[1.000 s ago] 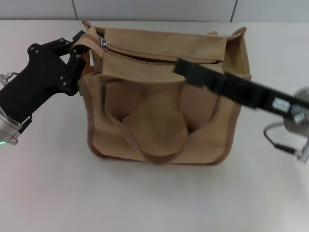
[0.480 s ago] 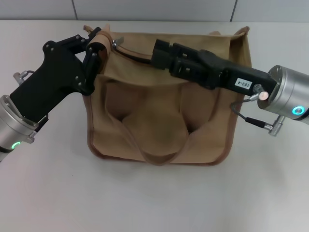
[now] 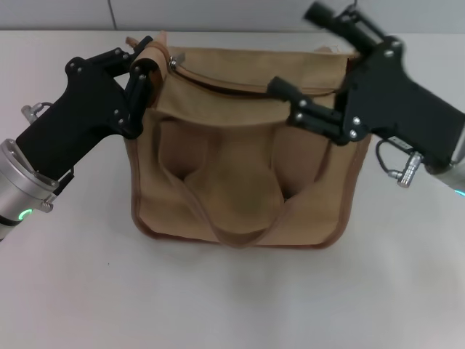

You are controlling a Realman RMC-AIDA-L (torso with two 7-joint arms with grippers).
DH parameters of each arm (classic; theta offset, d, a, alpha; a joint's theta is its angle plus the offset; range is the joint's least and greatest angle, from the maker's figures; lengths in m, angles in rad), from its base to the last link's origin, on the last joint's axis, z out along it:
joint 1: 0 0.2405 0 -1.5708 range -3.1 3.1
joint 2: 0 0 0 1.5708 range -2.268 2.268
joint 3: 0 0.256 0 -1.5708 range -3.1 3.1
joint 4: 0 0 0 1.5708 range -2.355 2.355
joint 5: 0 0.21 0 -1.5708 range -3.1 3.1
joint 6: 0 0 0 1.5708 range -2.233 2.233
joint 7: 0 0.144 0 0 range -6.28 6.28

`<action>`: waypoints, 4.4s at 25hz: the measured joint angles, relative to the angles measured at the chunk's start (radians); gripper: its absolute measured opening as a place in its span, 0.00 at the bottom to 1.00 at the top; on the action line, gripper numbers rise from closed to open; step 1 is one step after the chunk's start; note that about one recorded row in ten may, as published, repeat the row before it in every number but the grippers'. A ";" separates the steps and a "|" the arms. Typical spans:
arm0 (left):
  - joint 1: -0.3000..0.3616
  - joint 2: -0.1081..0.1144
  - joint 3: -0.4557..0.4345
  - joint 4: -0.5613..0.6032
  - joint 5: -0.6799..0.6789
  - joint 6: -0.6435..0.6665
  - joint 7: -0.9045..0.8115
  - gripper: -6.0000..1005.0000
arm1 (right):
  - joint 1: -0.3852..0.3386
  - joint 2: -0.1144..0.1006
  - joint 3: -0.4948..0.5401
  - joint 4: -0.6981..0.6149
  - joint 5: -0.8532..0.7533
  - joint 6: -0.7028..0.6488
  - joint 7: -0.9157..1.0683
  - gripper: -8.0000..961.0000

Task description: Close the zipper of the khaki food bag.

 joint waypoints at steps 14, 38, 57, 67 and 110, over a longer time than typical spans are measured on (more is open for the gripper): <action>-0.045 0.000 -0.015 -0.066 0.005 0.010 0.005 0.05 | 0.145 0.000 0.120 0.273 0.061 -0.017 -0.557 0.87; -0.066 0.000 -0.014 -0.074 0.001 0.018 0.002 0.06 | 0.246 0.000 0.494 0.355 -0.352 0.230 -0.660 0.86; -0.075 0.000 -0.020 -0.078 0.001 0.013 0.007 0.07 | 0.251 0.000 0.642 0.368 -0.500 0.249 -0.671 0.77; -0.075 0.000 -0.022 -0.078 0.002 0.011 0.009 0.07 | 0.247 0.000 0.639 0.370 -0.508 0.279 -0.707 0.59; 0.054 0.008 -0.179 -0.036 0.000 -0.044 0.010 0.08 | -0.024 -0.005 0.649 0.176 -0.526 0.132 -0.502 0.01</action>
